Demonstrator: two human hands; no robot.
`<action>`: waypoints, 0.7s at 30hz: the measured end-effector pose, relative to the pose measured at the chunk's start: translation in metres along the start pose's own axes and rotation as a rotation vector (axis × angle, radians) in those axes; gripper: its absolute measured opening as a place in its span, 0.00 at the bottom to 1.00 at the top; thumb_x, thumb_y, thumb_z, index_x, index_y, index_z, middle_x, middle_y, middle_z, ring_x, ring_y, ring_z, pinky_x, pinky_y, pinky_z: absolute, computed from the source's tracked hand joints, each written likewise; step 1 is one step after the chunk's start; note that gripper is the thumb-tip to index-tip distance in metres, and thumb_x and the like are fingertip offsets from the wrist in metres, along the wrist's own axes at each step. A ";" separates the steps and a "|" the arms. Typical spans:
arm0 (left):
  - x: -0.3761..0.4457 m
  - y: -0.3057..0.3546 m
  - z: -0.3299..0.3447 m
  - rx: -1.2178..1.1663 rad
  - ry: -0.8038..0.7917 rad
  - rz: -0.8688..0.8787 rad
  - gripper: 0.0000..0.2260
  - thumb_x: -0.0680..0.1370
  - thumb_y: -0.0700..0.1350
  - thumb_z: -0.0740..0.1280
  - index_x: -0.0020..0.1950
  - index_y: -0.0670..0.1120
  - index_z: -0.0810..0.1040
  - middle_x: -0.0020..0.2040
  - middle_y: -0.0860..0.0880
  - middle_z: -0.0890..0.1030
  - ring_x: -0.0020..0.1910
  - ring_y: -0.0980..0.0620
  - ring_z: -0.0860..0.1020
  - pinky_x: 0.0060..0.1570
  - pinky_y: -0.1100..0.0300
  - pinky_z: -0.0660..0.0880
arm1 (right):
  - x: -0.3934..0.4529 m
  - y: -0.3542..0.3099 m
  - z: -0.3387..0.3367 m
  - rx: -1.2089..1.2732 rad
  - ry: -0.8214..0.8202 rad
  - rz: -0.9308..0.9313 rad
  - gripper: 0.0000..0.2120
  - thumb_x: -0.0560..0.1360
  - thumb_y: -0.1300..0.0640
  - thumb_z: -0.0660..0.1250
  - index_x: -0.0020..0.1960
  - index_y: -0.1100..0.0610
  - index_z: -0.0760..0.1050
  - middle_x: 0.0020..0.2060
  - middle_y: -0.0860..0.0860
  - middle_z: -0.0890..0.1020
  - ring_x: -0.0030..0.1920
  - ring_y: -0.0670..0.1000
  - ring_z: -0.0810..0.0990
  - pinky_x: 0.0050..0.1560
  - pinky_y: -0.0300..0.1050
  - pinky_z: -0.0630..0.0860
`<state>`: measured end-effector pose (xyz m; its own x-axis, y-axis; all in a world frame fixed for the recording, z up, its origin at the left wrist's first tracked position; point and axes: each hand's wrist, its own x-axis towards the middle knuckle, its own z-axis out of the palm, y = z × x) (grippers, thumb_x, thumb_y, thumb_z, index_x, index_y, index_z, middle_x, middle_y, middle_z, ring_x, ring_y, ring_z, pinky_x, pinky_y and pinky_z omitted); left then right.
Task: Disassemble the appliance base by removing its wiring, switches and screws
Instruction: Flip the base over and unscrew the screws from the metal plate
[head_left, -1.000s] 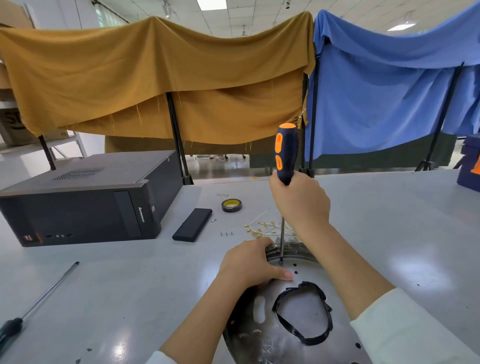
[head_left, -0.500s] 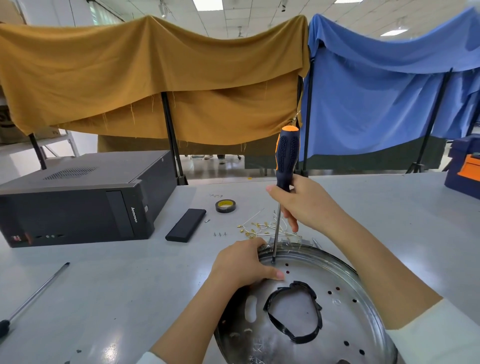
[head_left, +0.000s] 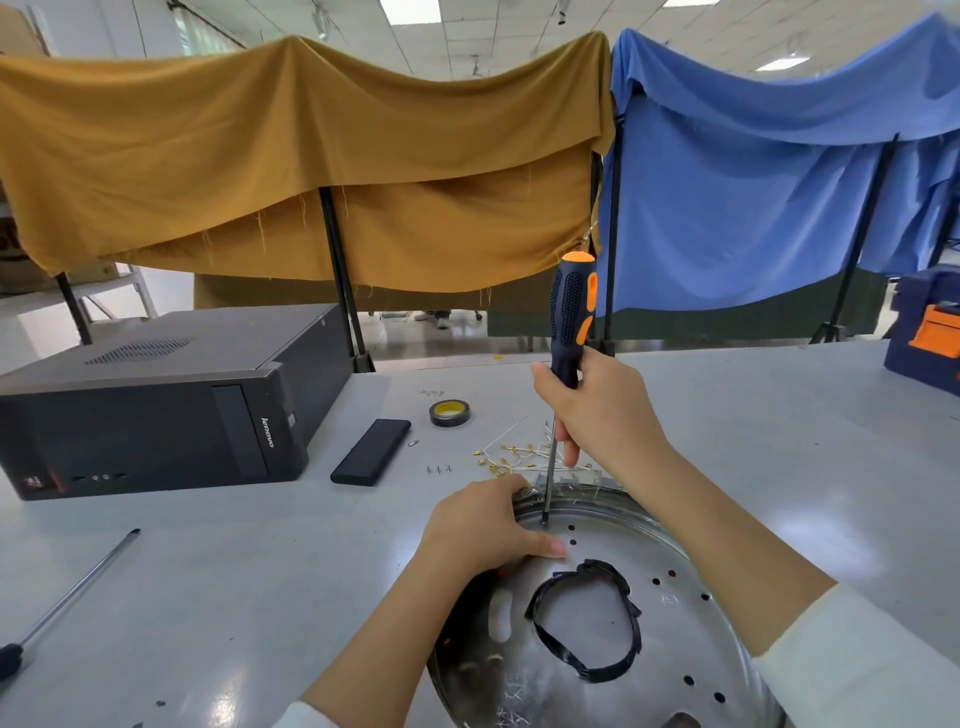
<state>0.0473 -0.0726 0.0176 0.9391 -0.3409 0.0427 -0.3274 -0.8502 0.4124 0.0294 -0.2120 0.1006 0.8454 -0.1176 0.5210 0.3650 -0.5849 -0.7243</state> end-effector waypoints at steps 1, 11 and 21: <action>0.000 0.000 0.000 -0.004 0.002 0.003 0.30 0.58 0.72 0.70 0.52 0.56 0.72 0.46 0.57 0.78 0.46 0.53 0.76 0.40 0.58 0.69 | 0.000 0.000 0.000 0.000 0.000 -0.003 0.12 0.77 0.50 0.61 0.38 0.55 0.69 0.21 0.50 0.78 0.17 0.50 0.75 0.24 0.32 0.71; 0.001 -0.002 0.001 -0.007 0.006 0.009 0.32 0.58 0.71 0.70 0.56 0.56 0.72 0.49 0.57 0.79 0.49 0.53 0.77 0.41 0.58 0.68 | -0.004 -0.008 -0.008 -0.009 -0.027 0.002 0.12 0.75 0.52 0.60 0.34 0.55 0.66 0.17 0.48 0.70 0.16 0.47 0.70 0.19 0.38 0.70; 0.002 -0.003 0.001 -0.009 0.009 0.005 0.28 0.58 0.71 0.70 0.49 0.56 0.70 0.45 0.58 0.77 0.47 0.53 0.76 0.41 0.58 0.68 | -0.006 -0.007 -0.007 -0.051 0.004 -0.033 0.13 0.74 0.52 0.61 0.33 0.54 0.65 0.19 0.47 0.67 0.17 0.47 0.67 0.25 0.44 0.69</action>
<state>0.0496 -0.0714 0.0155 0.9385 -0.3413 0.0528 -0.3309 -0.8448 0.4205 0.0190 -0.2126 0.1052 0.8317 -0.1005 0.5460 0.3724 -0.6285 -0.6829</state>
